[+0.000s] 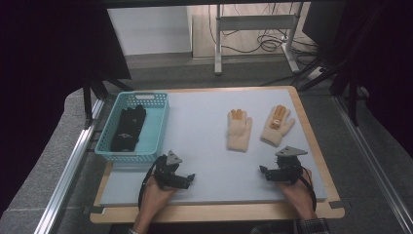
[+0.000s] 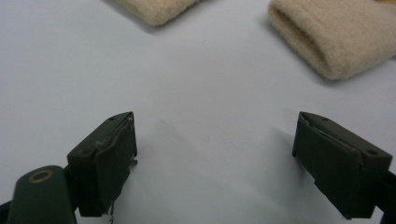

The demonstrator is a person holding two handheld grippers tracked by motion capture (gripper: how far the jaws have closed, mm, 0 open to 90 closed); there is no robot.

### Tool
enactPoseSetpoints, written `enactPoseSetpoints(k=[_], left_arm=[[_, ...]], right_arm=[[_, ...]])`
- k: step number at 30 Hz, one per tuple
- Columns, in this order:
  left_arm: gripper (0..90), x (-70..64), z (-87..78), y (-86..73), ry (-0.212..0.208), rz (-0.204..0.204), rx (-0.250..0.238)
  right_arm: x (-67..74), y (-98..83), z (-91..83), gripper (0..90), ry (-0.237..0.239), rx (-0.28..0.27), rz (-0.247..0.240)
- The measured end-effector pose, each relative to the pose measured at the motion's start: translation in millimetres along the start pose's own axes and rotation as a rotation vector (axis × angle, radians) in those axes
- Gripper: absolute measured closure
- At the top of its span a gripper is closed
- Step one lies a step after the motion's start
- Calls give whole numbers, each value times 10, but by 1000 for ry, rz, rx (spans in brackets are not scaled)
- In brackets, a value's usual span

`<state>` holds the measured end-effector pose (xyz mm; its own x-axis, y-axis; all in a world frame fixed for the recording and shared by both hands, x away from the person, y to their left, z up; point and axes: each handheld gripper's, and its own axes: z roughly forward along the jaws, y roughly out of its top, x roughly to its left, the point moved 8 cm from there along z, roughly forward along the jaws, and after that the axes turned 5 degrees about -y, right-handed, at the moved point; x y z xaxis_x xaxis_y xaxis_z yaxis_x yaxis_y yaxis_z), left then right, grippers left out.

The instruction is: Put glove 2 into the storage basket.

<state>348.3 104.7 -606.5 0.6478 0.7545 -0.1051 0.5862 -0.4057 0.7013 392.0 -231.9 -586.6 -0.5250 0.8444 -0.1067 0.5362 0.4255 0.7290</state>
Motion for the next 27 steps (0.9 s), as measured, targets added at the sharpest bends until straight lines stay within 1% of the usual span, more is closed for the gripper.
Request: enactPoseSetpoints(k=[6,7,9,12,15,16,17,21,25,26,27], left_arm=[[49,0,0,0,1,0,-2],[49,0,0,0,1,0,-3],[50,0,0,-1,1,0,-3],[50,0,0,-1,1,0,-3],[50,0,0,-1,1,-1,-4],[50,0,0,-1,1,-1,-4],[50,0,-1,-1,1,-1,-4],[50,0,-1,-1,1,-1,-4],[50,-1,-1,-1,1,-1,-5],[50,-1,-1,-1,1,-1,-5],[51,-1,-1,-1,1,-1,-5]], right_arm=[[-3,3,-3,133,-9,2,8],[10,16,-5,137,7,7,6],[28,43,-9,140,23,6,8],[43,119,-16,176,31,-2,-6],[47,221,-6,242,50,-10,-17],[47,221,-6,242,50,-10,-17],[42,292,18,285,57,-14,-25],[30,437,72,342,64,-21,-44],[22,627,140,354,66,-42,-66],[22,627,140,354,66,-42,-66],[19,720,183,351,66,-55,-76]])
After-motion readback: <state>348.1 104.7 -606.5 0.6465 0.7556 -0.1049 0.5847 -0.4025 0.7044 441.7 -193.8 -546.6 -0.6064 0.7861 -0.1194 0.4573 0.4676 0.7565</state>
